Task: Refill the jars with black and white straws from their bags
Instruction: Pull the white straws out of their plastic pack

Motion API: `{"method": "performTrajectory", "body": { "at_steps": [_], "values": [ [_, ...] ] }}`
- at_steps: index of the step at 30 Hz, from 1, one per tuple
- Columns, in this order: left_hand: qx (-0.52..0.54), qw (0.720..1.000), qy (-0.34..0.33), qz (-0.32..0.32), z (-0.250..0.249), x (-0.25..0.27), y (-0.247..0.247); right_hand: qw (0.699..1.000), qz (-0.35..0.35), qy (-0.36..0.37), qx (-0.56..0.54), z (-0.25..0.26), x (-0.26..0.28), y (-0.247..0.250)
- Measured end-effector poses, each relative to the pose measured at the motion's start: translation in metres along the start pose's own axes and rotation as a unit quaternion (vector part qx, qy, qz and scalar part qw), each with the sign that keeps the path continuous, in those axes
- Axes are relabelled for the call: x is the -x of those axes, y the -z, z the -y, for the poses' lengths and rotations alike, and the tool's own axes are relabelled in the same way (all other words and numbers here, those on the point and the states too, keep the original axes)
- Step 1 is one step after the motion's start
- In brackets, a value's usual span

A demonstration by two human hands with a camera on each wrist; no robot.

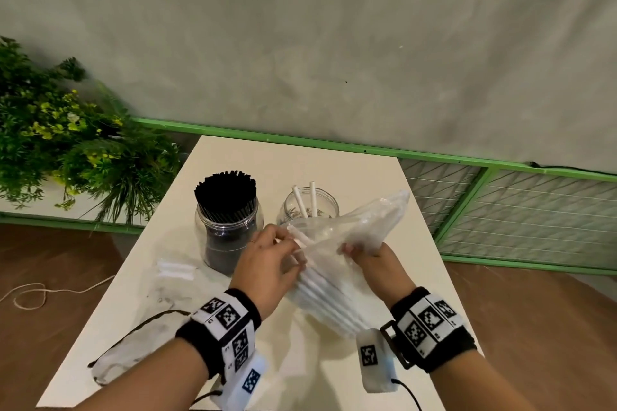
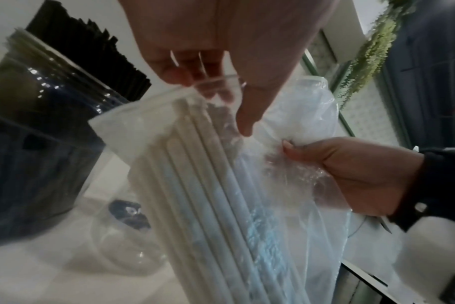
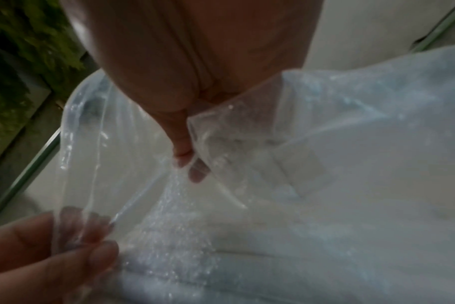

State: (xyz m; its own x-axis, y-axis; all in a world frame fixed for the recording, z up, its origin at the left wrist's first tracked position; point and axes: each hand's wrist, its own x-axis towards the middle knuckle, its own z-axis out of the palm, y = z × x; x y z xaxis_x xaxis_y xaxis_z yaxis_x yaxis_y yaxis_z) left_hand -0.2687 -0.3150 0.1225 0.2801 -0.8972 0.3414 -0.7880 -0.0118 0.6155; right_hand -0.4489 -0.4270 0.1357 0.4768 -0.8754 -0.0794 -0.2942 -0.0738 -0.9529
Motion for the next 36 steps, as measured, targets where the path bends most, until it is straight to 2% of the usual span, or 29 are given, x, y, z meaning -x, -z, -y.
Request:
{"method": "performTrajectory", "body": {
  "at_steps": [2, 4, 7, 11, 14, 16, 18, 20, 22, 24, 25, 27, 30, 32, 34, 36],
  "values": [
    [-0.038, 0.997, -0.058, -0.042, -0.006, -0.002, 0.009, 0.997, -0.03, 0.0, -0.074, 0.002, 0.0, 0.001],
    [-0.092, 0.989, -0.1, -0.057, -0.007, -0.001, 0.016, 0.991, -0.041, -0.006, -0.13, 0.002, 0.001, 0.0],
    [-0.15, 0.982, -0.087, -0.073, 0.0, 0.001, 0.02, 0.98, -0.036, 0.015, -0.195, 0.001, 0.003, -0.001],
    [-0.162, 0.983, -0.055, -0.067, 0.009, 0.003, 0.018, 0.977, -0.022, 0.055, -0.203, -0.001, 0.001, -0.006],
    [-0.072, 0.995, 0.007, -0.068, 0.014, 0.006, 0.015, 0.972, -0.035, 0.055, -0.225, -0.006, 0.0, -0.006],
    [0.063, 0.992, 0.089, -0.07, 0.016, 0.005, 0.015, 0.967, -0.025, 0.046, -0.248, -0.012, 0.0, -0.006],
    [0.198, 0.96, 0.178, -0.089, 0.016, -0.001, 0.016, 0.965, -0.012, 0.022, -0.261, -0.017, -0.001, -0.006],
    [0.268, 0.925, 0.25, -0.105, 0.013, -0.011, 0.021, 0.96, -0.003, 0.002, -0.281, -0.021, 0.0, -0.005],
    [0.343, 0.889, 0.298, -0.05, 0.007, -0.02, 0.025, 0.949, 0.014, -0.004, -0.314, -0.021, 0.0, -0.006],
    [0.406, 0.861, 0.304, 0.031, 0.001, -0.027, 0.026, 0.938, 0.034, 0.001, -0.346, -0.016, 0.001, -0.01],
    [0.406, 0.865, 0.287, 0.057, -0.002, -0.03, 0.026, 0.935, 0.036, 0.007, -0.353, -0.016, 0.0, -0.012],
    [0.374, 0.889, 0.258, 0.059, -0.005, -0.033, 0.022, 0.936, 0.037, 0.015, -0.351, -0.017, -0.002, -0.017],
    [0.373, 0.896, 0.239, 0.011, -0.008, -0.034, 0.015, 0.931, 0.029, 0.016, -0.364, -0.022, -0.009, -0.019],
    [0.347, 0.918, 0.194, -0.015, -0.011, -0.035, 0.015, 0.93, 0.023, 0.01, -0.367, -0.022, -0.013, -0.02],
    [0.231, 0.964, 0.127, -0.023, -0.011, -0.036, 0.018, 0.934, 0.003, -0.014, -0.357, -0.027, -0.016, -0.021],
    [0.052, 0.997, 0.053, 0.021, -0.012, -0.039, 0.019, 0.938, -0.016, -0.048, -0.343, -0.034, -0.015, -0.02]
  ]
}}
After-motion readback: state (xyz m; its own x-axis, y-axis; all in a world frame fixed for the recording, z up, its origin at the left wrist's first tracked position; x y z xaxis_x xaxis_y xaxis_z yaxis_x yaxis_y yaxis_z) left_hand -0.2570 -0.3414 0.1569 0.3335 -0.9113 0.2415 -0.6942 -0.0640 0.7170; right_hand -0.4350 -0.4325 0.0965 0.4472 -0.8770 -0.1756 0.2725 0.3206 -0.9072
